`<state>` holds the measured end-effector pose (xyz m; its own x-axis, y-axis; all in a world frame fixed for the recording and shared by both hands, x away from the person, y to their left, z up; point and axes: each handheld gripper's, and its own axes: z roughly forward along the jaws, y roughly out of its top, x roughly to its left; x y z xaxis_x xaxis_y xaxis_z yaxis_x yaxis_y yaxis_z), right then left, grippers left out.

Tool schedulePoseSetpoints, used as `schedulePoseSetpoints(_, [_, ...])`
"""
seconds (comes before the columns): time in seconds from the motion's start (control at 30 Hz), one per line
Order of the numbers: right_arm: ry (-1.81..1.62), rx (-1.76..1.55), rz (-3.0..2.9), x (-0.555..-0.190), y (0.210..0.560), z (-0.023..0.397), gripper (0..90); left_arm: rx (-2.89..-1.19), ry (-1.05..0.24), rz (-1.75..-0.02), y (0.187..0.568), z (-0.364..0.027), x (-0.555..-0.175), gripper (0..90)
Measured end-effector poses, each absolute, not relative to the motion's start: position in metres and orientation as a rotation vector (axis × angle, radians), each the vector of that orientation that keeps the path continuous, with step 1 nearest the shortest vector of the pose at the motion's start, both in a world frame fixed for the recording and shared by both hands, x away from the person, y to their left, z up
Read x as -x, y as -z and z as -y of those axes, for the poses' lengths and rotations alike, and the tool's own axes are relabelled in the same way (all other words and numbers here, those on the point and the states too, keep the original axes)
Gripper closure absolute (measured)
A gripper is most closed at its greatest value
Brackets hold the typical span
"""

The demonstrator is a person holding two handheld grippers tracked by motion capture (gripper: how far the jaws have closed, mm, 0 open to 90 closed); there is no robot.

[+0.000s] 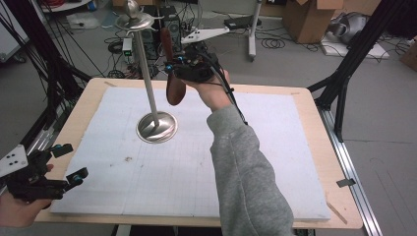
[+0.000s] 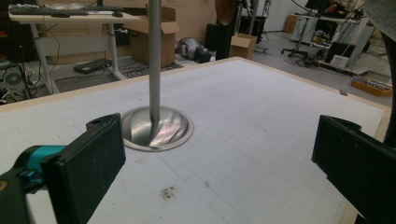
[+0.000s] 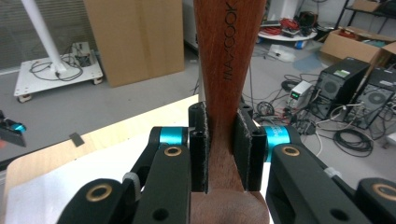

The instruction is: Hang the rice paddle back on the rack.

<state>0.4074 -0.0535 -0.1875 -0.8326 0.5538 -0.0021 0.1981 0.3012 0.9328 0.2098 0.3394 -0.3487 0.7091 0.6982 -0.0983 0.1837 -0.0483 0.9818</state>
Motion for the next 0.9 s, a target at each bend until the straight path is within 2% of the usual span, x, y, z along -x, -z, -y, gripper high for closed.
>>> schedulePoseSetpoints(0.9, [-1.577,-0.685,-2.219,-0.4156,0.1839,0.0460,77.7,-1.589,-0.493,-0.755,0.3494,-0.3476,-0.2022,3.2])
